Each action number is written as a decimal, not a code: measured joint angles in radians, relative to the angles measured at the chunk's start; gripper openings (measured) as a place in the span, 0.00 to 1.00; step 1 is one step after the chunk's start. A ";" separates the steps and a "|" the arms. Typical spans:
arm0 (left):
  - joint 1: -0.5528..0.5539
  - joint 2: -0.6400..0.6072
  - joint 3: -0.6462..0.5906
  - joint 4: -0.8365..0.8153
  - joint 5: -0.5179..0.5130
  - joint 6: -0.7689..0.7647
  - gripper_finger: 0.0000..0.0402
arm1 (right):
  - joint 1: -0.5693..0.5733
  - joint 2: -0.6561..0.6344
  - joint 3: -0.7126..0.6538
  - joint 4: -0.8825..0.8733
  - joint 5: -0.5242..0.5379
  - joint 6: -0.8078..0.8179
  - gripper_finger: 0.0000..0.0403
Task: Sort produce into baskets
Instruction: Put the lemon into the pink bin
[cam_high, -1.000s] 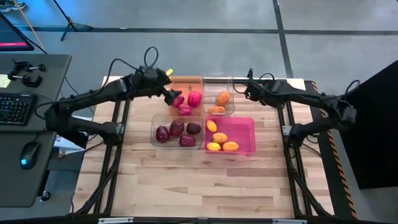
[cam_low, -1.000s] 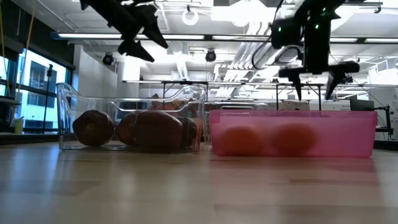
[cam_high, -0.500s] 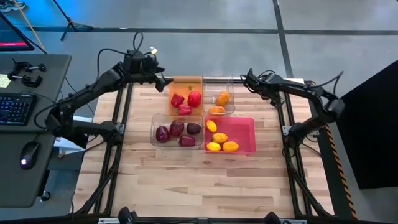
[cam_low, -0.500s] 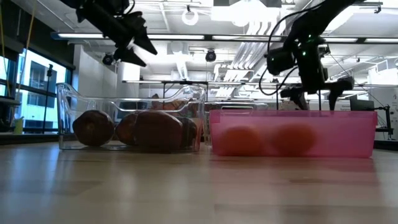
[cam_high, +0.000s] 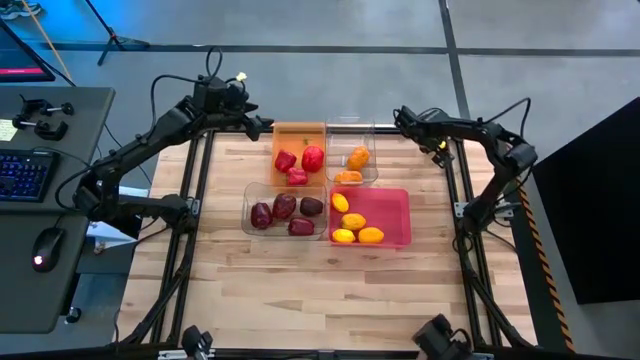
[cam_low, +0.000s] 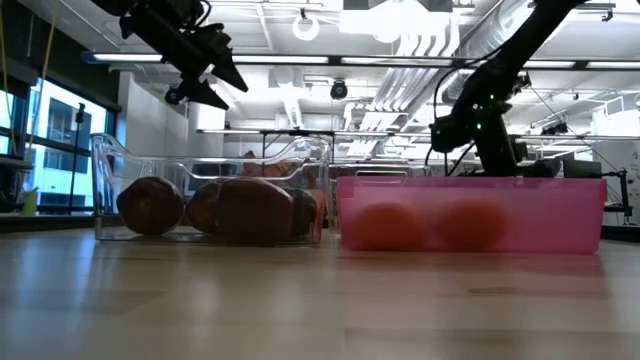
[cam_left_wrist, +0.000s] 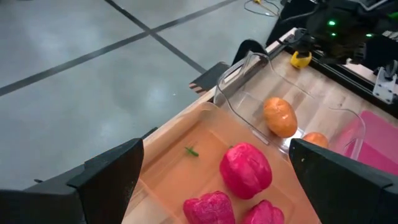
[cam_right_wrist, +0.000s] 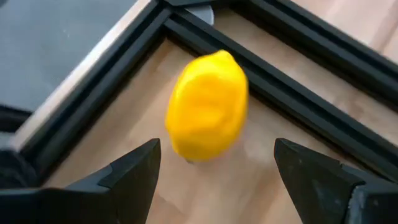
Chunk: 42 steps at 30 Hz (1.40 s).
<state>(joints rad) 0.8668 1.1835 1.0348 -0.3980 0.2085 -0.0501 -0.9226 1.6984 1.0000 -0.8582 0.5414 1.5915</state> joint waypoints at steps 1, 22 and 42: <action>0.000 0.000 0.000 0.000 0.000 0.001 0.97 | -0.012 0.008 0.000 0.022 0.000 -0.003 0.76; 0.000 0.000 0.000 0.000 -0.003 0.000 0.97 | -0.061 0.089 0.034 0.012 -0.047 -0.110 0.36; -0.005 -0.218 0.000 0.232 0.179 -0.071 0.97 | 0.482 -0.440 0.033 0.121 -0.125 -0.561 0.25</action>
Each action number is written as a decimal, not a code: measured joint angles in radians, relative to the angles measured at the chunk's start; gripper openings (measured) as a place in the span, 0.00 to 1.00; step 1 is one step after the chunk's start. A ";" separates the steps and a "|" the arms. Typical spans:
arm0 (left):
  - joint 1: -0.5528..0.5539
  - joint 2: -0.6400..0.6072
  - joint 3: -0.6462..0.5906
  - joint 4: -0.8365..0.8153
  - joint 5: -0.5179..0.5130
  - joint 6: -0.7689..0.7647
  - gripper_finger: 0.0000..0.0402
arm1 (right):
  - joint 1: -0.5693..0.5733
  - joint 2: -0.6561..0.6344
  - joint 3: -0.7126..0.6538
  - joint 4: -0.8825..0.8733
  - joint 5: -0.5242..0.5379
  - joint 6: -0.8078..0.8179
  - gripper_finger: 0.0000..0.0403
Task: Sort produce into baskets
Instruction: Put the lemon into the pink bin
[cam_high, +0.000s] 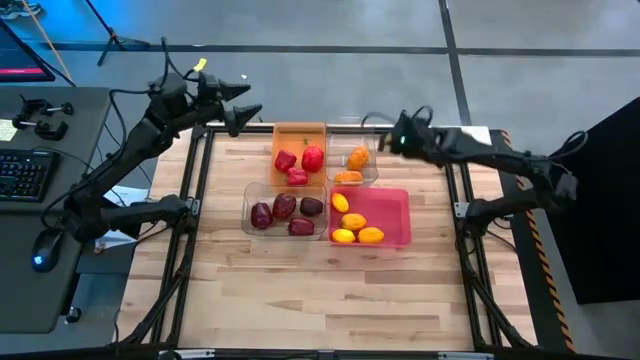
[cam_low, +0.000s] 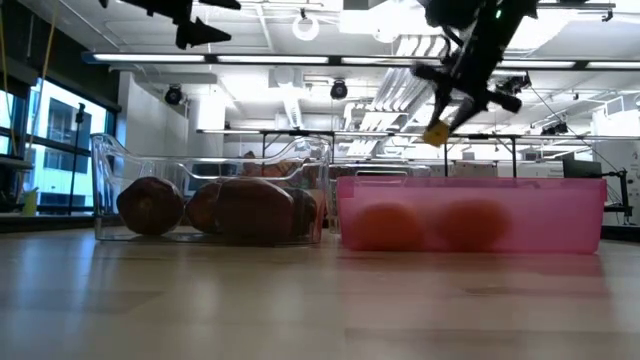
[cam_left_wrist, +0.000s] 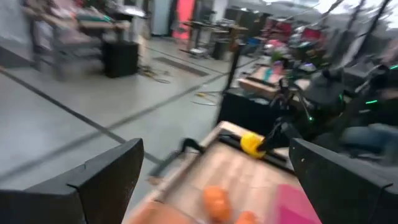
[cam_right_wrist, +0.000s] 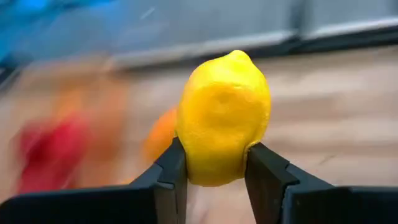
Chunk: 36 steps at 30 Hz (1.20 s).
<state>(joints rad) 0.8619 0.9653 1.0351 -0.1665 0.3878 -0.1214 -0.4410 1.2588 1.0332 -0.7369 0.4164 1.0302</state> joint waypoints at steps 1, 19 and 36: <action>-0.004 0.000 0.000 -0.001 0.022 -0.029 0.97 | 0.055 -0.005 0.000 0.003 -0.012 0.001 0.26; -0.586 -0.012 -0.154 0.192 -0.366 -0.436 0.97 | 0.564 0.007 0.000 -0.227 -0.023 -0.067 0.27; -0.916 -0.011 -0.189 0.194 -0.614 -0.480 0.97 | 0.670 0.003 0.000 -0.209 -0.010 -0.092 0.27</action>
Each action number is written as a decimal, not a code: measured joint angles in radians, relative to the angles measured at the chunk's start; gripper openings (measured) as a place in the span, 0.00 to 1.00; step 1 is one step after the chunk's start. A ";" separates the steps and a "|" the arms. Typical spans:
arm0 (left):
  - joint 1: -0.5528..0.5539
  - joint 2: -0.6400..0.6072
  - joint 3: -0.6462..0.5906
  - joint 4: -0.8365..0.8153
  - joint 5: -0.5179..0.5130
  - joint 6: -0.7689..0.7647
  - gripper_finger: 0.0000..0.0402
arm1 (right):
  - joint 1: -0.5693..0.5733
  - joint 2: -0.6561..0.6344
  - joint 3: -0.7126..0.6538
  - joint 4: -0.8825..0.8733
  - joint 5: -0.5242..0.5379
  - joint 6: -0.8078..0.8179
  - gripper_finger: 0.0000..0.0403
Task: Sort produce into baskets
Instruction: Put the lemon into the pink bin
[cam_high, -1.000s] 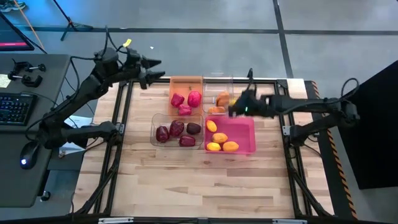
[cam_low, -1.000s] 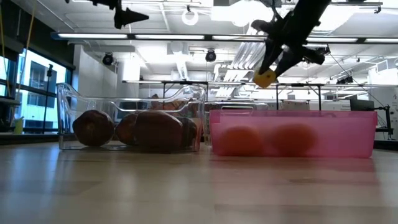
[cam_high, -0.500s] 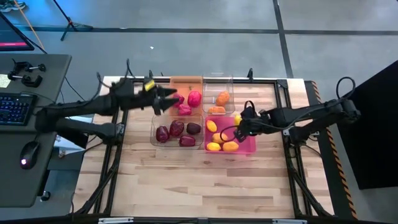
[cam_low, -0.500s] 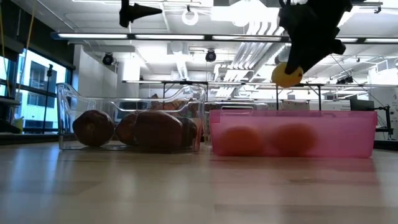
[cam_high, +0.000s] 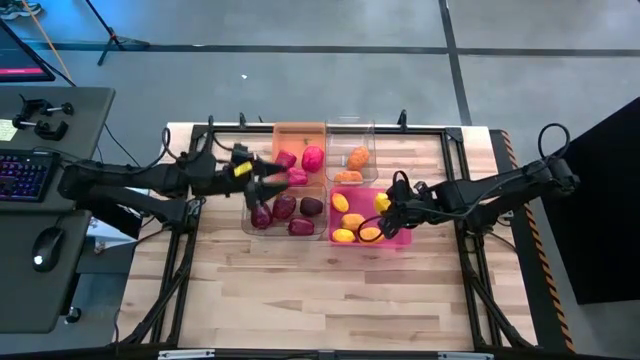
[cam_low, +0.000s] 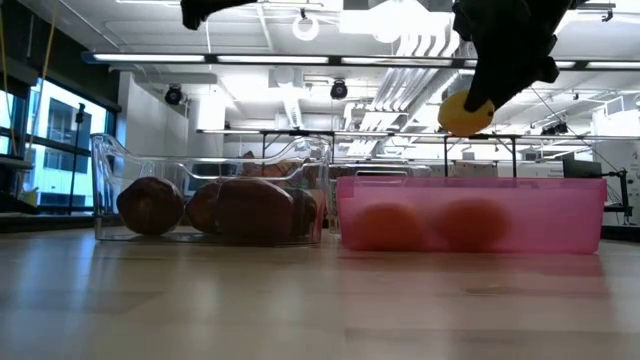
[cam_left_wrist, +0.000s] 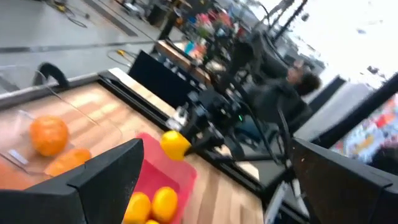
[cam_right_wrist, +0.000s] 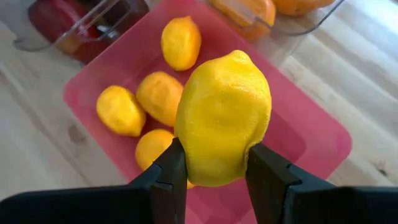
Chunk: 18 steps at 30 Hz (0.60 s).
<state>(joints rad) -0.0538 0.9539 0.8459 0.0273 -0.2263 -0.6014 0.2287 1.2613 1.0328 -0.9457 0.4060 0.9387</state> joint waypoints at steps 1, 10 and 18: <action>-0.025 0.004 0.000 -0.004 -0.017 0.001 0.97 | 0.002 0.000 0.000 0.000 -0.012 -0.009 0.27; -0.149 0.018 -0.023 0.001 -0.169 0.040 0.97 | 0.001 0.000 0.000 -0.001 -0.048 0.050 0.27; -0.159 -0.003 -0.174 0.173 -0.184 -0.034 0.97 | -0.002 0.000 0.000 -0.031 -0.072 0.069 0.53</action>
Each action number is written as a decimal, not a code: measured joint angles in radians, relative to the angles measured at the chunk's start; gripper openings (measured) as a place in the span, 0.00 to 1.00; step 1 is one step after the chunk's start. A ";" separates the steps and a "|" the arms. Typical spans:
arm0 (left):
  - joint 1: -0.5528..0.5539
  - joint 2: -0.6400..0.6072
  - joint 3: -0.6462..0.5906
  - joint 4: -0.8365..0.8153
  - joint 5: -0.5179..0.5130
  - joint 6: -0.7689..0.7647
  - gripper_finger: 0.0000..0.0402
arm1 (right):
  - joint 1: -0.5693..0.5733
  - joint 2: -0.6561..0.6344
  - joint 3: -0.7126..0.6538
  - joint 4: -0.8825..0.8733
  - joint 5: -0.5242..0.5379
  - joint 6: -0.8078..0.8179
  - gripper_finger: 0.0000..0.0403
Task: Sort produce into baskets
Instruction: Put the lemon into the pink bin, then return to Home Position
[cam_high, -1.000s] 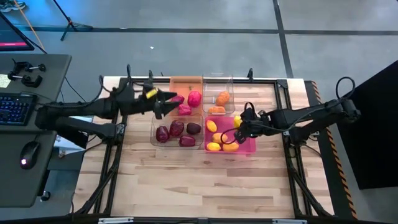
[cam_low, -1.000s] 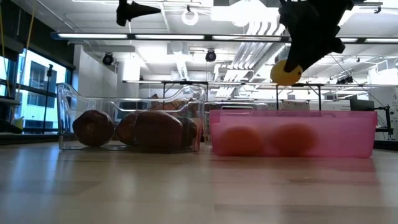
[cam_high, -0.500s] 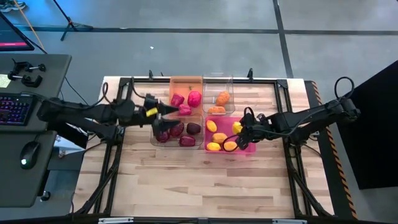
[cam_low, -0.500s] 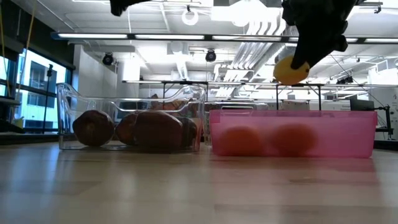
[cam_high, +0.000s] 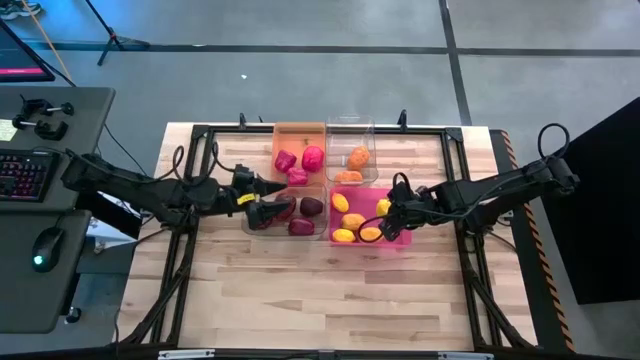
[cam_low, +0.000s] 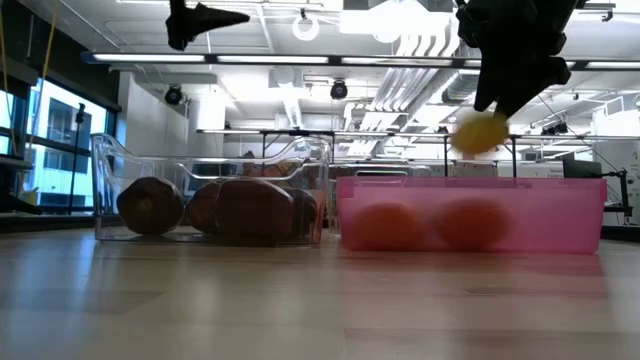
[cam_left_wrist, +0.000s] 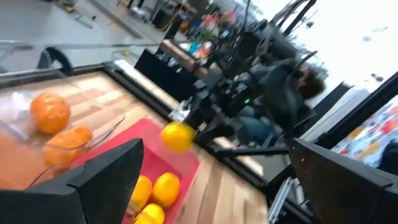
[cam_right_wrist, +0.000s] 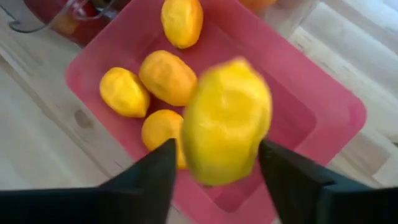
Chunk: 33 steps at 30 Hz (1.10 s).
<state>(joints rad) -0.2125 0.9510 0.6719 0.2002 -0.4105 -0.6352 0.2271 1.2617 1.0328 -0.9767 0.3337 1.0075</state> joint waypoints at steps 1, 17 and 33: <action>0.002 -0.003 -0.006 0.018 0.003 0.004 0.97 | -0.006 0.000 0.000 -0.004 0.002 -0.008 0.59; 0.184 -0.241 -0.064 -0.116 0.116 0.184 0.97 | -0.116 -0.062 0.000 0.016 -0.026 -0.071 0.93; 0.181 -0.781 -0.661 0.217 0.114 0.132 0.97 | -0.110 -0.157 0.000 0.195 -0.175 -0.162 0.93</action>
<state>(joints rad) -0.0311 0.1697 0.0110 0.4168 -0.2966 -0.5028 0.1175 1.1049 1.0332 -0.7815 0.1591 0.8455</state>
